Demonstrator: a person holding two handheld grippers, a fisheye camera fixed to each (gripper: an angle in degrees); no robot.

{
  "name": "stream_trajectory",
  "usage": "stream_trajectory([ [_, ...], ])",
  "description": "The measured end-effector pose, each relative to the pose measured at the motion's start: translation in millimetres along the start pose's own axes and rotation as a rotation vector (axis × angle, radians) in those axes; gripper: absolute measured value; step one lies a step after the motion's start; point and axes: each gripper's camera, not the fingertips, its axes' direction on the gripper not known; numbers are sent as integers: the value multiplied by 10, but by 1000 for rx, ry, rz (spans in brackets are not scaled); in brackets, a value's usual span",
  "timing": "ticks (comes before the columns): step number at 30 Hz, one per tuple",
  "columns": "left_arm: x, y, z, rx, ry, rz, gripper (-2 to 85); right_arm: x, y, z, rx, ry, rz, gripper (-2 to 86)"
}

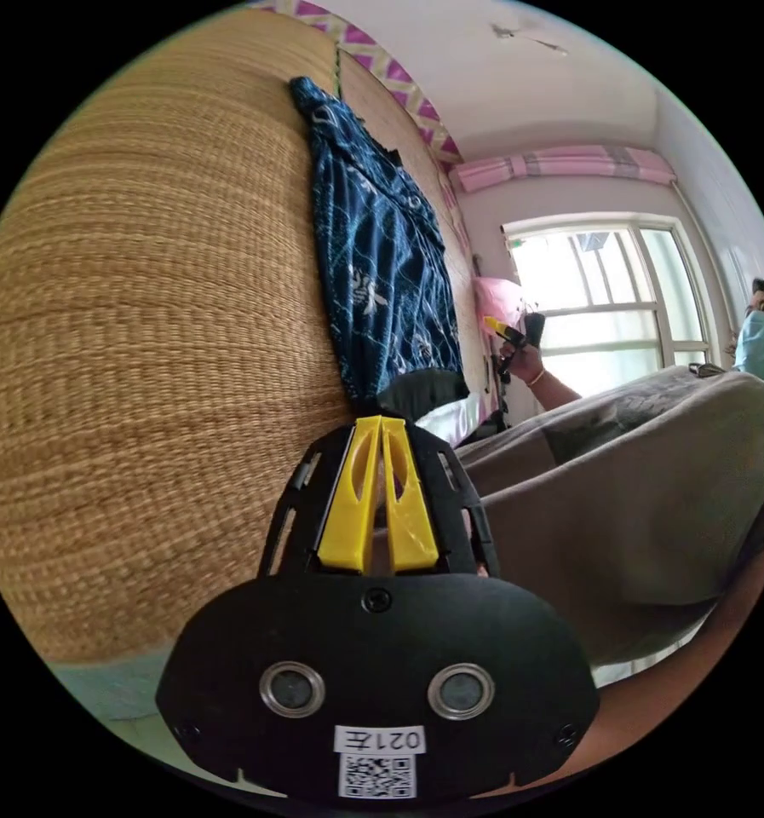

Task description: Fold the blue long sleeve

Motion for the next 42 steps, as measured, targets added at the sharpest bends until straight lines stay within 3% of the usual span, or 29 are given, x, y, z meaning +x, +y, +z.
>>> stream_trajectory([
  [4, 181, 118, -165, 74, -34, -13, -10, 210, -1068, 340, 67, 90, 12, 92],
  [8, 460, 171, -252, 121, -107, -10, -9, 486, -1800, 815, -49, 307, 119, 64],
  [11, 761, 68, -285, 138, -232, 11, -9, 538, -2035, 926, -47, 397, 210, 11],
  [16, 1448, -751, -59, 89, -456, 239, -9, 100, -2185, 854, 84, 593, 260, -4],
  [24, 1923, -2184, 690, -31, -343, 587, -8, -638, -1942, 727, 149, 619, 164, -7],
  [30, 2277, -2850, 1497, 1, -414, 684, -8, -566, -1472, 568, 332, 502, 396, -3],
  [35, 2383, -3260, 2189, -48, -435, 683, 3, -372, -1479, 829, 255, 489, 403, 28],
  [37, 2398, -3459, 2467, -92, -433, 652, 58, -358, -1632, 960, 189, 539, 353, 50],
  [42, 2395, -3573, 2644, -89, -413, 596, 74, 15, -1869, 1210, 101, 574, 397, 68],
])
